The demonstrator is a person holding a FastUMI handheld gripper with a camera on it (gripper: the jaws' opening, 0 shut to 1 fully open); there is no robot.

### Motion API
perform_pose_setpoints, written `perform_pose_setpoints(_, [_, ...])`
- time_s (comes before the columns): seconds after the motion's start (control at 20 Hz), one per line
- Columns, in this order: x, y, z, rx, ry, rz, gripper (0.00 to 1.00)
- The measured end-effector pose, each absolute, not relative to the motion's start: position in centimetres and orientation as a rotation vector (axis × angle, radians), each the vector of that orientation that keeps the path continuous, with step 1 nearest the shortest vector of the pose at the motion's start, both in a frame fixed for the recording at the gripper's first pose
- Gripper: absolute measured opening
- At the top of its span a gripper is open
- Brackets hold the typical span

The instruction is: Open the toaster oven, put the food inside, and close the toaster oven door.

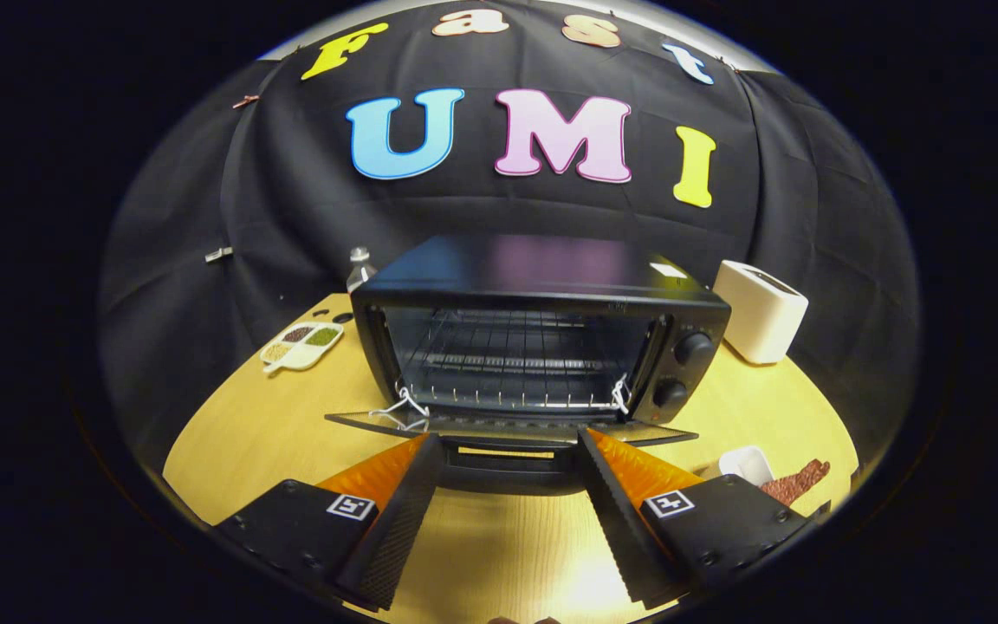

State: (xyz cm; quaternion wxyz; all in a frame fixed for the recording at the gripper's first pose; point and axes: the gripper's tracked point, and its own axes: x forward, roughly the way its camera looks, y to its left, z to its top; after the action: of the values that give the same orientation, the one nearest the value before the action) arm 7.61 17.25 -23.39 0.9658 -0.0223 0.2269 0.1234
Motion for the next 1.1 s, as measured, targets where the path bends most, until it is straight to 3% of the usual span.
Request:
perform_pose_setpoints(0.4, [4.0,14.5,-28.1,-0.054,0.595,0.234,0.98])
perform_pose_setpoints(1.1, [3.0,6.6,-14.7,-0.133,0.401,0.248,0.98])
